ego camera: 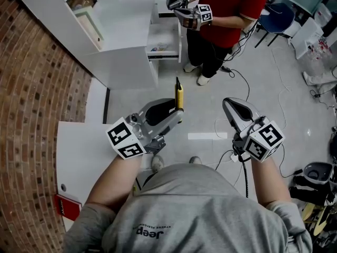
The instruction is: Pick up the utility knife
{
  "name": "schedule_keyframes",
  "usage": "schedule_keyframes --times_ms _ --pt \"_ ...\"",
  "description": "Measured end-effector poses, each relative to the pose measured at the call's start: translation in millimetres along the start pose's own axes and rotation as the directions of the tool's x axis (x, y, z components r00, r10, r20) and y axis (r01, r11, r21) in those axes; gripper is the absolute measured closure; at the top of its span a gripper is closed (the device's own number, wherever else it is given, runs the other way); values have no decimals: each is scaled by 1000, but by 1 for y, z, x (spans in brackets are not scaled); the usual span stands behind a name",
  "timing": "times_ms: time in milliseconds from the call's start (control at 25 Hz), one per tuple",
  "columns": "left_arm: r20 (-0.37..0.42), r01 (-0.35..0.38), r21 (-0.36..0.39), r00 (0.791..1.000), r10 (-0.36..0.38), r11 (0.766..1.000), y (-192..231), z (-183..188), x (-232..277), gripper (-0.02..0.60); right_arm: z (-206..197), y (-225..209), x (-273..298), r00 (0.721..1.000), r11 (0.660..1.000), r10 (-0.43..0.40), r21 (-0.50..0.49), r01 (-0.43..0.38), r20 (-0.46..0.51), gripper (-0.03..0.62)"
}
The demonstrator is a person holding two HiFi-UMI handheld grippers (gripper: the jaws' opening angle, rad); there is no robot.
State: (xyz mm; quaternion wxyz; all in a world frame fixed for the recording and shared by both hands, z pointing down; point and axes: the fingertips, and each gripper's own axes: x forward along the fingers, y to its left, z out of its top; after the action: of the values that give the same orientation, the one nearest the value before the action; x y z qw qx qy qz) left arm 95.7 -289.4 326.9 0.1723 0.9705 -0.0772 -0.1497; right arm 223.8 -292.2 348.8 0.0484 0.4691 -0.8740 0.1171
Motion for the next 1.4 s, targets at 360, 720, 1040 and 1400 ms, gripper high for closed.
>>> schedule_keyframes --times_ms 360,720,1040,1400 --pt "9 5 1 1000 -5 1000 -2 4 -1 463 4 2 -1 1000 1000 -3 -3 3 6 585" --pt "13 6 1 1000 -6 1000 -3 4 -2 463 2 0 -1 1000 1000 -20 -5 20 -8 586" --pt "16 8 1 1000 -8 1000 -4 4 -1 463 1 2 -1 1000 1000 -13 -8 13 -13 586" --pt "22 9 5 1000 -9 1000 -5 5 -2 463 0 4 0 1000 1000 -4 -15 4 -18 586"
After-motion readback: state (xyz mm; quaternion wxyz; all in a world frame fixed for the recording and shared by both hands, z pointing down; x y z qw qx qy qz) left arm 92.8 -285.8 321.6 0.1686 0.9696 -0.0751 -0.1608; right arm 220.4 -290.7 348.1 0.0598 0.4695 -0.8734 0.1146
